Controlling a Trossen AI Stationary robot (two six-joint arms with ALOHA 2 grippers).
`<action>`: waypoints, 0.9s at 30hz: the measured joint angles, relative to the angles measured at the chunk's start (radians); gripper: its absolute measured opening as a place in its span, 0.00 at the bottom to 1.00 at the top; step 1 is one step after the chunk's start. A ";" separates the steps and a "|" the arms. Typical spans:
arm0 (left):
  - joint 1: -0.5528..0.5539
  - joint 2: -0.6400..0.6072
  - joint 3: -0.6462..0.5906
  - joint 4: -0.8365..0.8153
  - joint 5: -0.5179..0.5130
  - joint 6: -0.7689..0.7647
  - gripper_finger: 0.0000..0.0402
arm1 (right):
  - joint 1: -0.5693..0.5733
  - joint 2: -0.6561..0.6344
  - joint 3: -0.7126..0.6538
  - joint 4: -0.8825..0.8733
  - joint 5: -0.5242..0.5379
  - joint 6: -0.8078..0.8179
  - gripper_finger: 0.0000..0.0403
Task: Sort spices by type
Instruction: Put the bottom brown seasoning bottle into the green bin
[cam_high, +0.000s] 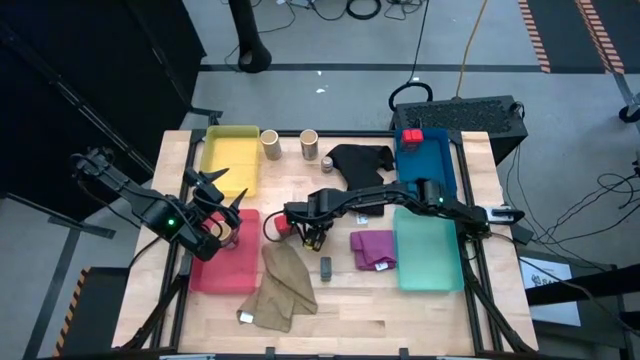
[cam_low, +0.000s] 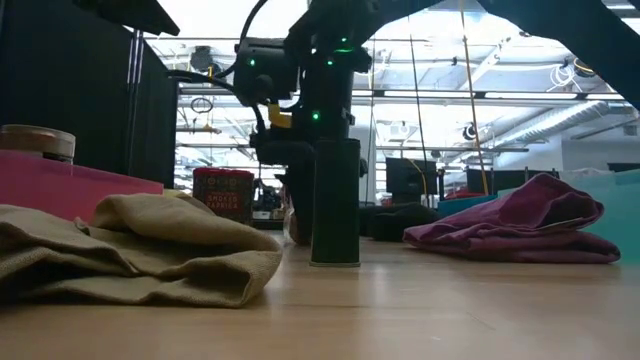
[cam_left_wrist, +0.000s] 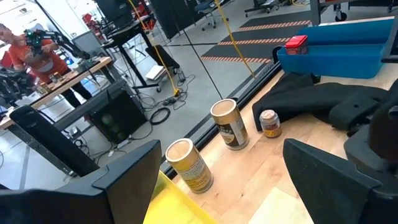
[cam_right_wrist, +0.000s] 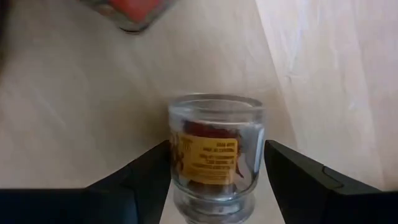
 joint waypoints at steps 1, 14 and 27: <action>0.000 0.000 0.000 0.000 0.000 0.000 0.85 | -0.001 0.003 0.000 0.007 0.001 0.000 0.58; 0.000 0.000 0.000 0.001 0.001 0.000 0.85 | -0.006 0.002 0.000 -0.015 -0.001 0.010 0.39; -0.011 0.005 -0.004 0.337 0.160 0.304 0.85 | 0.058 -0.209 0.000 -0.212 0.188 -0.057 0.39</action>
